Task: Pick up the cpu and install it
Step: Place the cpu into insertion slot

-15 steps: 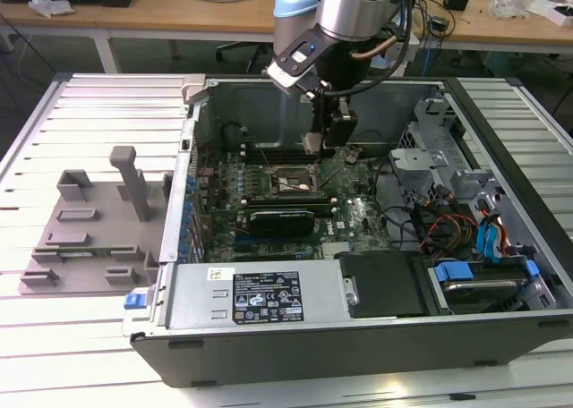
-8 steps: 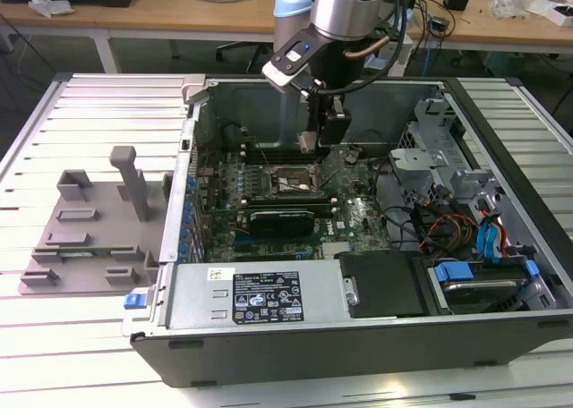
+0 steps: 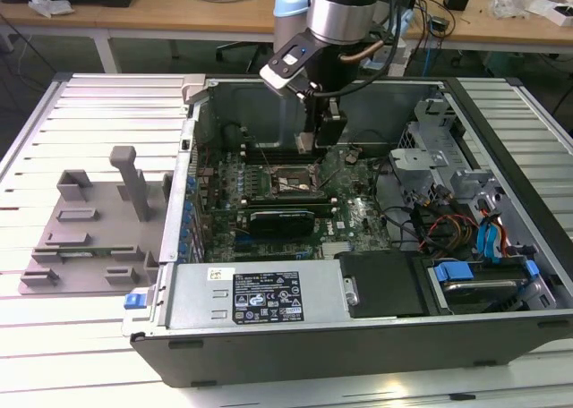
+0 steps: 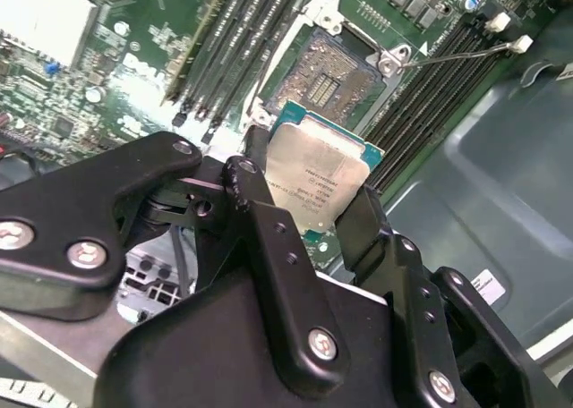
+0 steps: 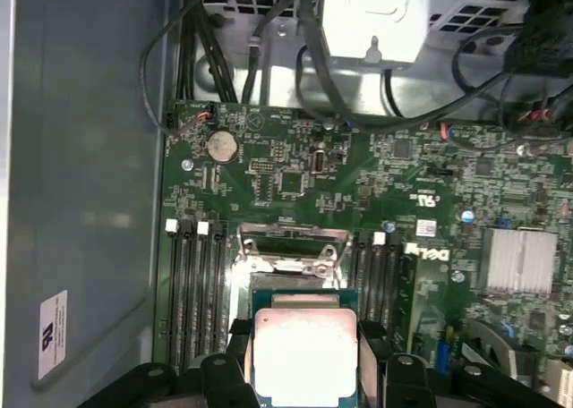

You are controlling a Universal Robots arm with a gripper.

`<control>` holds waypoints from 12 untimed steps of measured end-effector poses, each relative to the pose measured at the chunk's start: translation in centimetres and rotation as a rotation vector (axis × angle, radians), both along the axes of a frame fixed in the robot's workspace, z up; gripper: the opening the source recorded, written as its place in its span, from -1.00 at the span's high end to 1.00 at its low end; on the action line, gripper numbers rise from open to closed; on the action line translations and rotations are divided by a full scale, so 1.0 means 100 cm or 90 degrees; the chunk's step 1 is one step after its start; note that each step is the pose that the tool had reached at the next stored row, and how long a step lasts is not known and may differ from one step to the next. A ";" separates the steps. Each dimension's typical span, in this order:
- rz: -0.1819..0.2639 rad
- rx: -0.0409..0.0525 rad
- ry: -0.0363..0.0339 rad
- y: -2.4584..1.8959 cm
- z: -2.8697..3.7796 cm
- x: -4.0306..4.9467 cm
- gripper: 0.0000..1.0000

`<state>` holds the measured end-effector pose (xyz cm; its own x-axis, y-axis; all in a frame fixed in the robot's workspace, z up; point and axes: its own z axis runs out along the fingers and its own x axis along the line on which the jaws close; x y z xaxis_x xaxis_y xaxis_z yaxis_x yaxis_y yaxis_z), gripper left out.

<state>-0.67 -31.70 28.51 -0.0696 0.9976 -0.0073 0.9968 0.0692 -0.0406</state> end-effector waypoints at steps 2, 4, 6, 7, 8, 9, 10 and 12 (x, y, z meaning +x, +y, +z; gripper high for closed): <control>-0.002 -0.0002 -0.0001 0.0047 -0.0073 -0.0044 -0.09; -0.016 -0.0012 -0.0001 0.0048 -0.0133 -0.0065 -0.09; -0.029 -0.0012 0.0000 0.0050 -0.0173 -0.0084 -0.09; -0.033 -0.0013 0.0000 0.0054 -0.0189 -0.0101 -0.09; -0.036 -0.0012 0.0000 0.0059 -0.0205 -0.0110 -0.09; -0.041 -0.0014 0.0000 0.0067 -0.0239 -0.0129 -0.09; -0.043 -0.0014 0.0001 0.0071 -0.0257 -0.0138 -0.09; -0.048 -0.0014 0.0000 0.0079 -0.0302 -0.0158 -0.09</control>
